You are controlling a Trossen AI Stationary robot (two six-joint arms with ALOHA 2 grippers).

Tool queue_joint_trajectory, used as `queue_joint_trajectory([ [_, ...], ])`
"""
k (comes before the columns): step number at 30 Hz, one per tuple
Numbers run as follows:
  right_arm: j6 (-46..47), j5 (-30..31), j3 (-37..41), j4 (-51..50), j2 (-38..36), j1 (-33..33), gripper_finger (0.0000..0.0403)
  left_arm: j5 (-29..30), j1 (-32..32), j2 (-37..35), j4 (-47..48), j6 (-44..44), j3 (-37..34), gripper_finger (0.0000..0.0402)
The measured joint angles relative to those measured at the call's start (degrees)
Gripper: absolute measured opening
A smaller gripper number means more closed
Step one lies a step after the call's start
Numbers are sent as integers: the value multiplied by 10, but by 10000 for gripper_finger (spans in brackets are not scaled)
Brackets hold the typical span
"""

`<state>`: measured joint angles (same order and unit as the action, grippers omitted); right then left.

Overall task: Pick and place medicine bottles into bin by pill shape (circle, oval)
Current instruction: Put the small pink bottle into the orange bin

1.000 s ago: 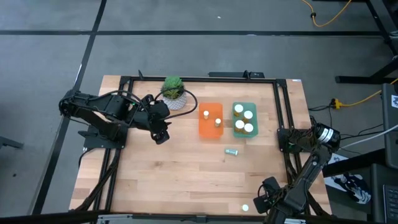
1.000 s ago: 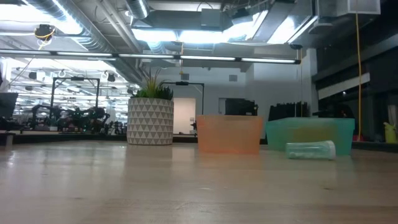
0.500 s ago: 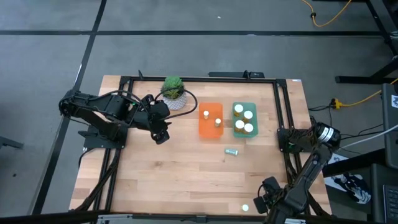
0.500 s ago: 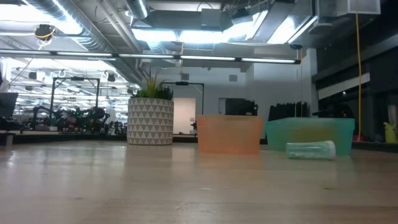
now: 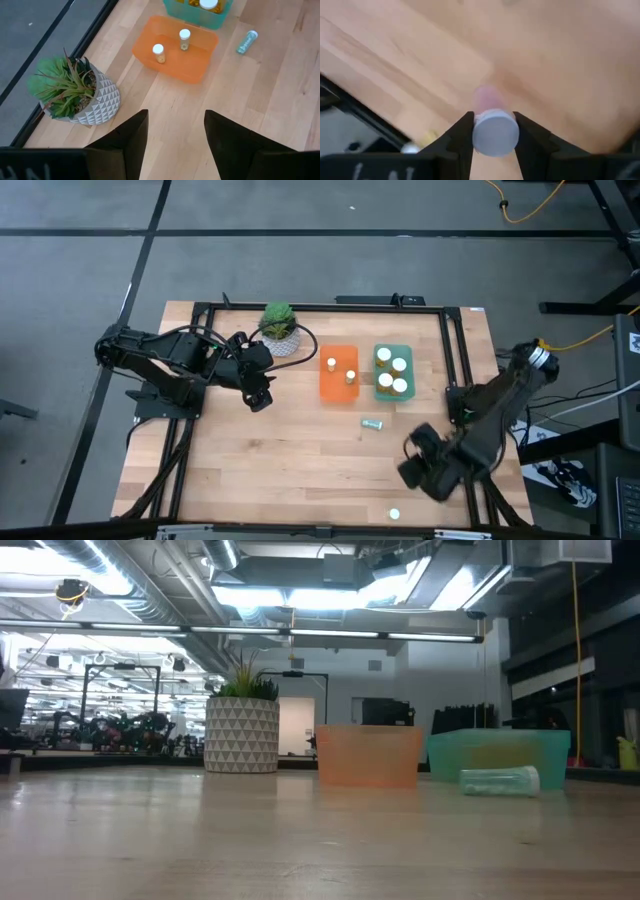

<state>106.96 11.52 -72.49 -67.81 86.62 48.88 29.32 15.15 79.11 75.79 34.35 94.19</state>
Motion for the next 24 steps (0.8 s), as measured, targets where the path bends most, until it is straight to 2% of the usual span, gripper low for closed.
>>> queue_joint_trajectory([
  [3,-101,43,0,3,-31,-60,119,0,0,0,0,0,0,187],
  [6,-218,50,0,11,-49,-138,118,0,0,0,0,0,0,187],
  [9,-356,41,0,52,-51,-222,118,0,0,0,0,0,0,187],
  [13,-523,-2,0,134,-51,-335,119,0,0,0,0,0,0,187],
  [18,-630,-60,0,174,-50,-456,120,0,0,0,0,0,0,187],
  [24,-714,-102,0,250,-40,-553,121,10,0,0,0,0,0,187],
])
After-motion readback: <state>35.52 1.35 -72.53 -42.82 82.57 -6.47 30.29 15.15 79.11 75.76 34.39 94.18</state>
